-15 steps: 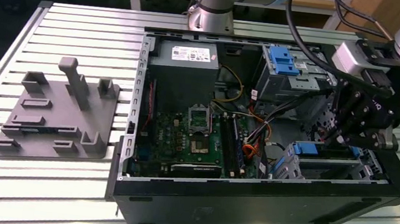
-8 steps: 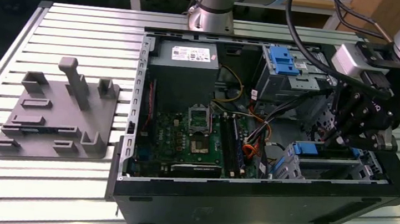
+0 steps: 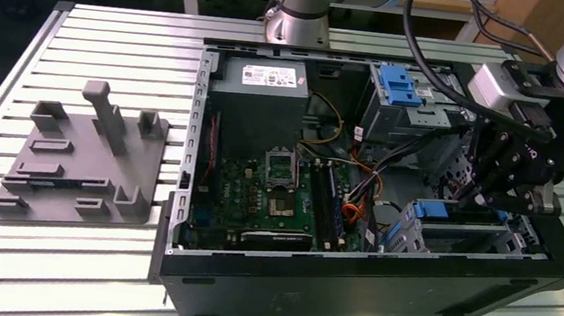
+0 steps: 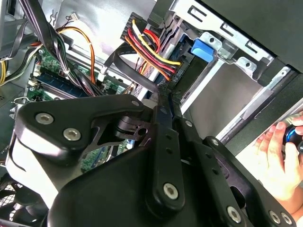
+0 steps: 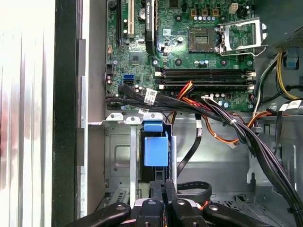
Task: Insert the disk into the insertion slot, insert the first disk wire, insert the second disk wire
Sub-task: 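Insert the second disk wire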
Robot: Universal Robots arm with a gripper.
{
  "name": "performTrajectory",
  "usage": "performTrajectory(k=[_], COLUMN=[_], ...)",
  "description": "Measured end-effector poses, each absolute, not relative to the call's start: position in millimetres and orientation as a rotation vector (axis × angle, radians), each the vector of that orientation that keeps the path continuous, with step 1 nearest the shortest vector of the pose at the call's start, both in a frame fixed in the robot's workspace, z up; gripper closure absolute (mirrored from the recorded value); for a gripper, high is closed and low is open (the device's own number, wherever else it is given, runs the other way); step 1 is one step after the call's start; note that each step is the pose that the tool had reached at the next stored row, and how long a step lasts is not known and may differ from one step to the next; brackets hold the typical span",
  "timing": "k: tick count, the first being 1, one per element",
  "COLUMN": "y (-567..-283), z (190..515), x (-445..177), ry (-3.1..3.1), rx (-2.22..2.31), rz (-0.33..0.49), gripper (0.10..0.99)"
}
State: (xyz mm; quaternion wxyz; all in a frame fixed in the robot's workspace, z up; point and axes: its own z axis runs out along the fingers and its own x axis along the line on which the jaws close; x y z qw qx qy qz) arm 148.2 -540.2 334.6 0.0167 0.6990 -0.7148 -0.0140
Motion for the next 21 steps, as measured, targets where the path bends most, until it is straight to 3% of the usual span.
performTrajectory(k=[21], y=[-540.4], z=[331.0], x=[148.9], ry=[-2.221], rx=[2.172], rz=[-0.042], gripper=[0.941])
